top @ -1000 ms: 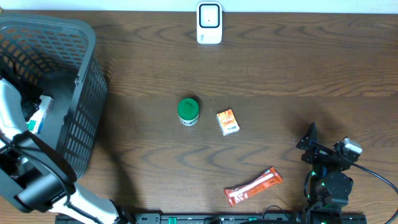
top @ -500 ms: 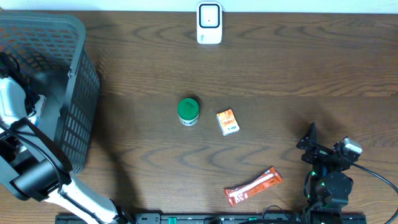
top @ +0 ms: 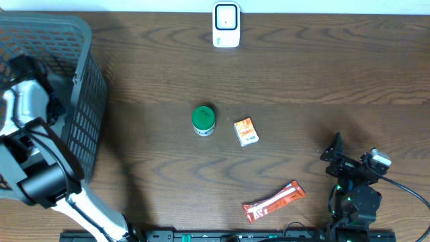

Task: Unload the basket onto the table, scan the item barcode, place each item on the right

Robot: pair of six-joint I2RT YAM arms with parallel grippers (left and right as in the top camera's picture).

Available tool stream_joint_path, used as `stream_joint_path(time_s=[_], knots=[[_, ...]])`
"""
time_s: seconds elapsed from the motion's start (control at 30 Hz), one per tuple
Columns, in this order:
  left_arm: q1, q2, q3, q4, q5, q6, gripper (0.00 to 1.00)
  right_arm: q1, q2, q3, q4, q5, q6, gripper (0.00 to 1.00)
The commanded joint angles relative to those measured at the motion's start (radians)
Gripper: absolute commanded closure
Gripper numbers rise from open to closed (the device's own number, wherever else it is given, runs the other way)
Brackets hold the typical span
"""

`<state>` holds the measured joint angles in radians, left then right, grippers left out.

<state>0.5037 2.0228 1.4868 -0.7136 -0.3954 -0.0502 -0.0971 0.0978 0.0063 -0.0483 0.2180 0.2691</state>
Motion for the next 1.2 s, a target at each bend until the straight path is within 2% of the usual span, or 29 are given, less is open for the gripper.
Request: stream_joint_path(time_s=[0.0, 0.1, 0.5, 0.87, 1.0, 1.17], knots=[[-0.035, 0.003, 0.000, 0.026, -0.132, 0.120, 0.92, -0.006, -0.001, -0.001, -0.005, 0.009, -0.012, 0.01], [-0.040, 0.003, 0.000, 0.058, -0.174, 0.155, 0.92, -0.006, -0.001, -0.001, -0.005, 0.009, -0.012, 0.01], [-0.036, 0.003, 0.000, 0.157, -0.175, 0.280, 0.92, -0.006, -0.001, -0.001, -0.005, 0.009, -0.012, 0.01], [0.033, 0.018, 0.000, 0.183, -0.174, 0.286, 0.92, -0.006, -0.001, -0.001, -0.004, 0.009, -0.012, 0.01], [0.045, 0.059, 0.000, 0.188, -0.174, 0.346, 0.92, -0.006, -0.001, -0.001, -0.005, 0.009, -0.012, 0.01], [0.045, 0.108, 0.000, 0.190, -0.174, 0.345, 0.92, -0.006, -0.001, -0.001, -0.005, 0.009, -0.012, 0.01]])
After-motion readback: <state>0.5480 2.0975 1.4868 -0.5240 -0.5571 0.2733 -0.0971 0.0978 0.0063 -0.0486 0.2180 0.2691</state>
